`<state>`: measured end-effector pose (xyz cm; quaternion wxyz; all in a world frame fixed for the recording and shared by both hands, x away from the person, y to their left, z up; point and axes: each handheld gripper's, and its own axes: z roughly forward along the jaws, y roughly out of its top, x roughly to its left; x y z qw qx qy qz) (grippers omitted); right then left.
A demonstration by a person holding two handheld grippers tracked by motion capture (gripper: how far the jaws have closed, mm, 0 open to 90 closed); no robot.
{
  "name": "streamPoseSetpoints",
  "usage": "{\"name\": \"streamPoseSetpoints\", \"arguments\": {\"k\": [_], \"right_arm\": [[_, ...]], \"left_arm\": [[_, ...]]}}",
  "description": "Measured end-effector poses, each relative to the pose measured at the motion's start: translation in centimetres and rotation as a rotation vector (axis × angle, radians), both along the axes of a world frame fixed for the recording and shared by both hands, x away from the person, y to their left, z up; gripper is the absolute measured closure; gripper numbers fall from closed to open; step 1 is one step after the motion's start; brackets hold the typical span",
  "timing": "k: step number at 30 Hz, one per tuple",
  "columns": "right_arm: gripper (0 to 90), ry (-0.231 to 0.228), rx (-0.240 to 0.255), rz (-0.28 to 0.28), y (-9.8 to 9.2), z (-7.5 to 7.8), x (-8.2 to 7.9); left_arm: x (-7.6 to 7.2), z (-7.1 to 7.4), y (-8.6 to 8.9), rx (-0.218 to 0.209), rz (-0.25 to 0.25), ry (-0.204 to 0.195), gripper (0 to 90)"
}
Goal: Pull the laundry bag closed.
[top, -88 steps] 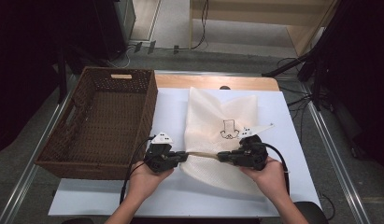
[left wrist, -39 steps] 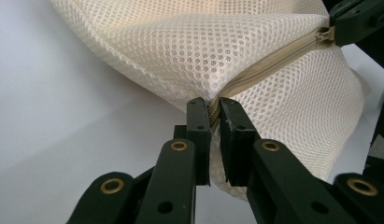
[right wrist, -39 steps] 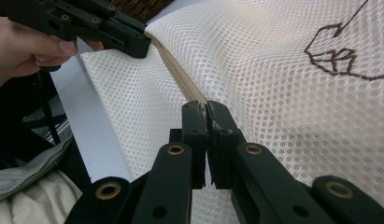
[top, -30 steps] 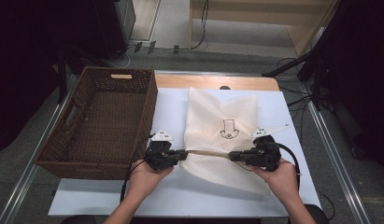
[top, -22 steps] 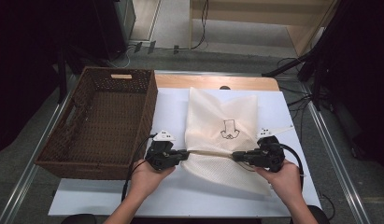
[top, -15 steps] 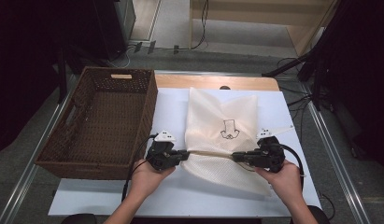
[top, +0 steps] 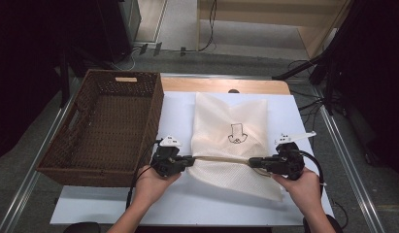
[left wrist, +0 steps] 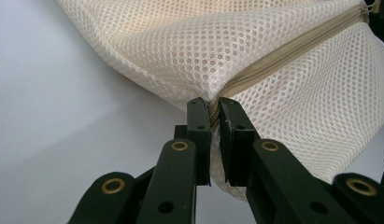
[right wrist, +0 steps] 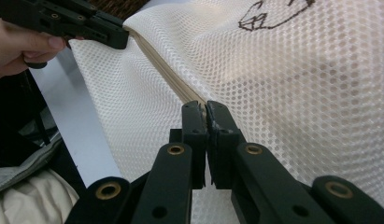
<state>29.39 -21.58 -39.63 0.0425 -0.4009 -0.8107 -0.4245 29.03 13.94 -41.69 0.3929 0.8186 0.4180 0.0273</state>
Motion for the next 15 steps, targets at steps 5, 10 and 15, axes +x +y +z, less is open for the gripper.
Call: {"name": "streamPoseSetpoints", "arguments": {"k": [5,10,15], "right_arm": [[87.8,0.007,-0.001,-0.010,-0.27,-0.17,-0.06],[87.7,0.003,-0.006,-0.006,-0.14,-0.22,-0.07],[87.7,0.001,-0.006,-0.005,-0.18,-0.22,-0.11]], "left_arm": [[-0.15,0.12,-0.08,-0.005,-0.011,0.005,83.8],[-0.15,0.05,-0.09,0.003,-0.011,0.004,83.7],[-0.22,0.02,-0.31,0.030,-0.018,-0.011,83.7]]}}
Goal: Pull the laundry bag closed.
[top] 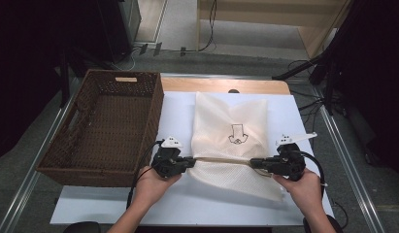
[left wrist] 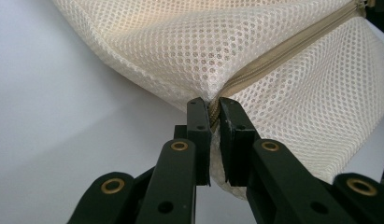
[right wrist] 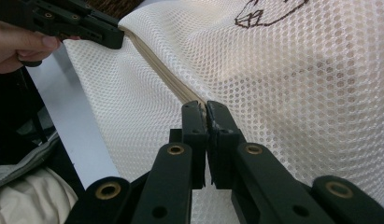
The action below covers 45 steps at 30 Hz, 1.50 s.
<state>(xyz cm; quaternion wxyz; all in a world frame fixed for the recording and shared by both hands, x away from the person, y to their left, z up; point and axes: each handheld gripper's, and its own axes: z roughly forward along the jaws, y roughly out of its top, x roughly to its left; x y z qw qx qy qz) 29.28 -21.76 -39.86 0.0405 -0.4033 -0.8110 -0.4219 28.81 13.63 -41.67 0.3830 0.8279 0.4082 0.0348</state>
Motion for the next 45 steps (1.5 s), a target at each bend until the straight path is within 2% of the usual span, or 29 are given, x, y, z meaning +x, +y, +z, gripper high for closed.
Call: {"name": "streamPoseSetpoints", "arguments": {"k": [9,16,18,20,25,27,31,34,40,45], "right_arm": [[87.7,-0.002,-0.003,-0.010,-0.4,0.0,-0.2],[87.9,0.003,-0.005,-0.022,-0.8,0.0,-0.4],[87.9,0.002,-0.013,-0.029,-0.8,0.0,-0.5],[87.9,0.004,-0.016,-0.035,-1.0,0.0,-0.7],[88.0,0.013,-0.021,-0.072,-2.2,-0.2,-0.9],[87.9,0.016,-0.009,-0.089,-2.8,-0.3,-0.9],[87.9,0.018,-0.016,-0.093,-3.0,-0.4,-1.0],[87.9,0.001,-0.018,-0.091,-3.0,-0.4,-1.0],[87.8,0.001,-0.016,-0.092,-3.2,-0.5,-0.9],[87.8,0.009,-0.025,-0.113,-3.7,-0.7,-0.8]], "left_arm": [[0.2,0.0,-0.1,0.013,-0.003,0.002,83.7],[0.4,0.0,-0.1,0.002,-0.006,0.016,84.0],[0.4,0.0,-0.1,0.011,-0.006,0.016,84.1],[0.3,-0.1,-0.2,0.038,-0.004,0.005,84.2],[0.3,-0.3,0.1,0.032,0.015,0.014,84.4],[0.3,-0.2,0.2,0.025,0.012,0.016,84.4],[0.3,-0.3,0.1,0.024,0.014,0.014,84.3],[0.3,-0.3,0.2,0.011,0.012,0.021,84.3],[0.0,-0.3,0.1,0.017,0.011,0.025,84.3],[-0.1,-0.4,0.5,0.014,0.015,0.029,84.3]]}}
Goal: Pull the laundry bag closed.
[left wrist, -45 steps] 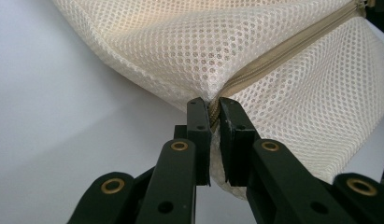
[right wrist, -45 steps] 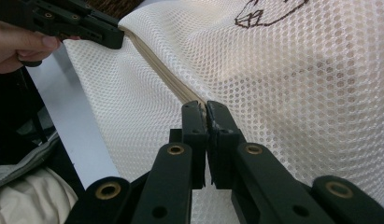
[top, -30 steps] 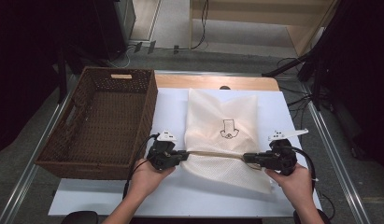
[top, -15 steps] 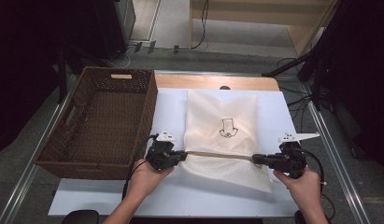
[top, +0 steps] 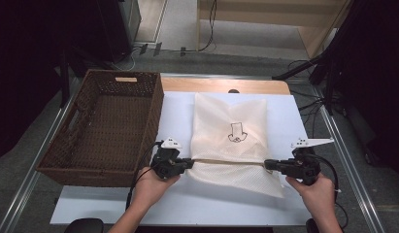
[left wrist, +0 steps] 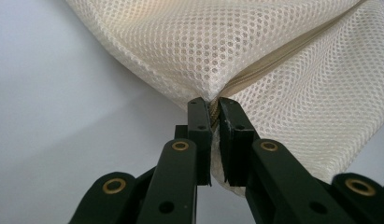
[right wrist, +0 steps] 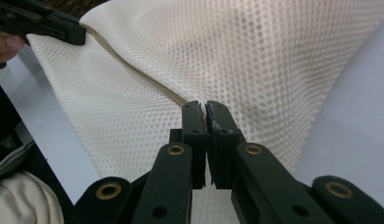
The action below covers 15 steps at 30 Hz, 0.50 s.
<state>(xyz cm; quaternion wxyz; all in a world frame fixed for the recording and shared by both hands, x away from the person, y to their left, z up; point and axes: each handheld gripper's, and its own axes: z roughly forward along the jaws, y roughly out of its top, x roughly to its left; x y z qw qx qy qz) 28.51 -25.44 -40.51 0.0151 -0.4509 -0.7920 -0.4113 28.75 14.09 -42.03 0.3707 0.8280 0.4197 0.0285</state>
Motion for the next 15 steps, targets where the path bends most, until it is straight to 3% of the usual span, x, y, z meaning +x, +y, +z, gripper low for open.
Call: {"name": "streamPoseSetpoints", "arguments": {"k": [15], "right_arm": [[87.8,0.015,-0.034,-0.048,-1.6,-0.7,0.4]], "left_arm": [[-0.9,-0.3,0.2,-0.023,0.005,0.006,84.2]]}}
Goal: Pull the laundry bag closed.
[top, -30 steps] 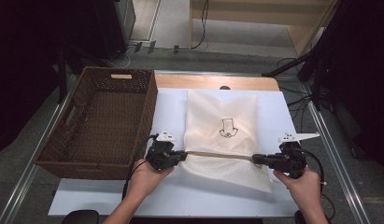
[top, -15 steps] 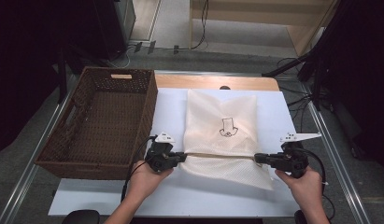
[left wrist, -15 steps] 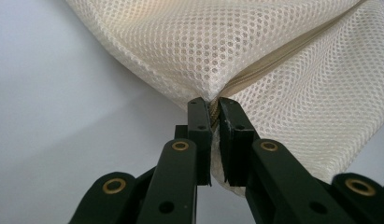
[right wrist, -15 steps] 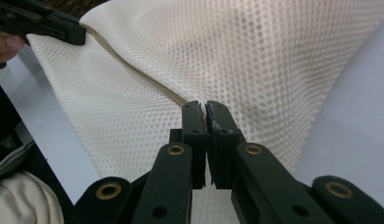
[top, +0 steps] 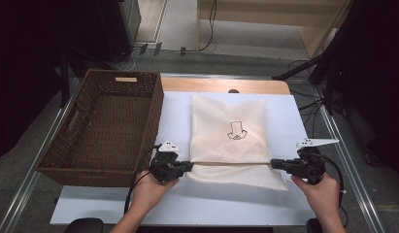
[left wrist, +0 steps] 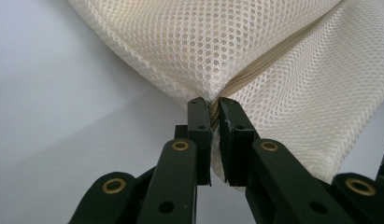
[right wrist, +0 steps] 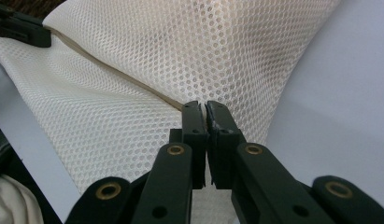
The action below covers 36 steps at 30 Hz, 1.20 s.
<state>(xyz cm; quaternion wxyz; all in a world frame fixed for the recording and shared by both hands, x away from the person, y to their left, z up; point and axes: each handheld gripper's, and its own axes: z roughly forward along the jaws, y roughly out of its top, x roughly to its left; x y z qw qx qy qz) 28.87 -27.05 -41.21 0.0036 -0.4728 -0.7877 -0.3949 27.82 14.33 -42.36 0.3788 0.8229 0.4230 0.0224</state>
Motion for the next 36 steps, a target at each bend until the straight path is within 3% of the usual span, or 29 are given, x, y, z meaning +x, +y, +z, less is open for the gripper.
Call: {"name": "streamPoseSetpoints", "arguments": {"k": [29,33,36], "right_arm": [[87.9,0.022,-0.007,-0.014,-0.7,-0.5,-0.2],[87.9,0.016,-0.004,-0.022,-1.1,-0.6,-0.5],[87.9,0.007,-0.011,-0.015,-0.9,-0.5,-0.5]], "left_arm": [[0.1,-0.6,0.1,-0.003,-0.006,0.016,84.2],[0.2,-0.8,-0.1,0.014,-0.010,0.015,84.2],[0.2,-0.8,0.0,0.004,-0.012,0.019,84.0]]}}
